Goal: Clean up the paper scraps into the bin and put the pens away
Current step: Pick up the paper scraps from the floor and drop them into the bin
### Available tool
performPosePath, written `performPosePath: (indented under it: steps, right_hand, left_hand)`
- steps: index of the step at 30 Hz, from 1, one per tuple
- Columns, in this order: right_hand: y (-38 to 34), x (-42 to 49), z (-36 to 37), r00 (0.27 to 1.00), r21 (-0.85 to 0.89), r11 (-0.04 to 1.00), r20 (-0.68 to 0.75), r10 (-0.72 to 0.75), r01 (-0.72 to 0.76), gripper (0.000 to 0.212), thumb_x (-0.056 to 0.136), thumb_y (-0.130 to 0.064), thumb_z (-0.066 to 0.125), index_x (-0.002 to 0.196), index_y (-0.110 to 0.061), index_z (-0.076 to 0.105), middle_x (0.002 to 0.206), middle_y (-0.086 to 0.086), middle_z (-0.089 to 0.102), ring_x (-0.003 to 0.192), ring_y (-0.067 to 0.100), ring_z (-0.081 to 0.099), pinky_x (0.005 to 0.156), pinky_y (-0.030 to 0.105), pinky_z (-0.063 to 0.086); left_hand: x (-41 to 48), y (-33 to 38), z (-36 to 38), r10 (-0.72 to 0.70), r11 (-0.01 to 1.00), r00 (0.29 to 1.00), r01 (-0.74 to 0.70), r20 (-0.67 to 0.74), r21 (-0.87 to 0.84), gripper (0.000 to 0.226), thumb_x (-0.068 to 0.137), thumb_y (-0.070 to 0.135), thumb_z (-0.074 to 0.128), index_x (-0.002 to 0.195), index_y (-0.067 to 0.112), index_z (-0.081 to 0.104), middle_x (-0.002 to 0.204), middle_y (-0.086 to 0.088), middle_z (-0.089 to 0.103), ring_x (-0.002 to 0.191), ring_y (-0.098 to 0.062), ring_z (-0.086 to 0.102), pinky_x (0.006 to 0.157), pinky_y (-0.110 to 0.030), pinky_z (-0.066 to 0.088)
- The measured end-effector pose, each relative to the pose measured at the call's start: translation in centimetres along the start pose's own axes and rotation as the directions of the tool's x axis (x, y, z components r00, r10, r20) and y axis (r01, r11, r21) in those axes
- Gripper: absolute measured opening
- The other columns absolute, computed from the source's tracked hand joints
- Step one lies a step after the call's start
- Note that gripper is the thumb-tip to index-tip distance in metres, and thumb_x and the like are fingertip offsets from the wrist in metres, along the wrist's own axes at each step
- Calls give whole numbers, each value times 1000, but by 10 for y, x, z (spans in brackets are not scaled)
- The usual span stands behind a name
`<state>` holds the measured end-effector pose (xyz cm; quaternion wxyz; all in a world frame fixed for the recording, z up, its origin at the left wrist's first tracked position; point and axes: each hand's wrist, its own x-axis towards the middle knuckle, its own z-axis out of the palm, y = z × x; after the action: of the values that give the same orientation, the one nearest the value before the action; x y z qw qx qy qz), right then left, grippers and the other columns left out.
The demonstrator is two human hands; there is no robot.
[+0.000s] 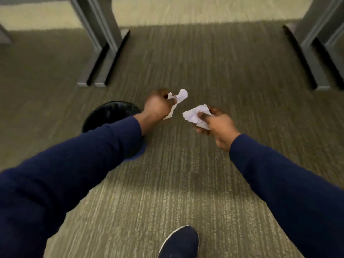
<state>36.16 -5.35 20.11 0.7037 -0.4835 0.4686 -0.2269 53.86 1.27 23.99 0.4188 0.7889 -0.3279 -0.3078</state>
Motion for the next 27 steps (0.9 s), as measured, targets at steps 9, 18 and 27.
performPosePath:
  steps: [9,18,27]
  right_hand:
    - [-8,0,167,949,-20,985,267,168,-169,20,100,-3,52,119,-8,56,116,20,63,79,25,69,48,25,58]
    - [-6,21,229,877,-147,946,357,323,-289,26,96,-5,44,121,-7,53,113,14,53,92,29,59,86,46,55]
    - [-2,37,191,909,-145,966,332,253,-216,23,101,-24,47,119,-11,54,117,10,53,106,25,55,80,34,52]
  left_hand:
    - [-15,-109,-126,-266,964,888,251,-375,-91,13,94,29,69,102,19,71,90,-6,75,82,-24,72,76,-40,61]
    - [-7,-146,-154,-432,901,827,405,-359,-154,10,91,15,72,85,9,66,73,-11,68,61,-23,65,61,-38,58]
    - [3,-128,-139,-328,943,859,325,-393,-76,6,94,29,68,90,26,65,88,-2,70,79,-17,68,63,-33,58]
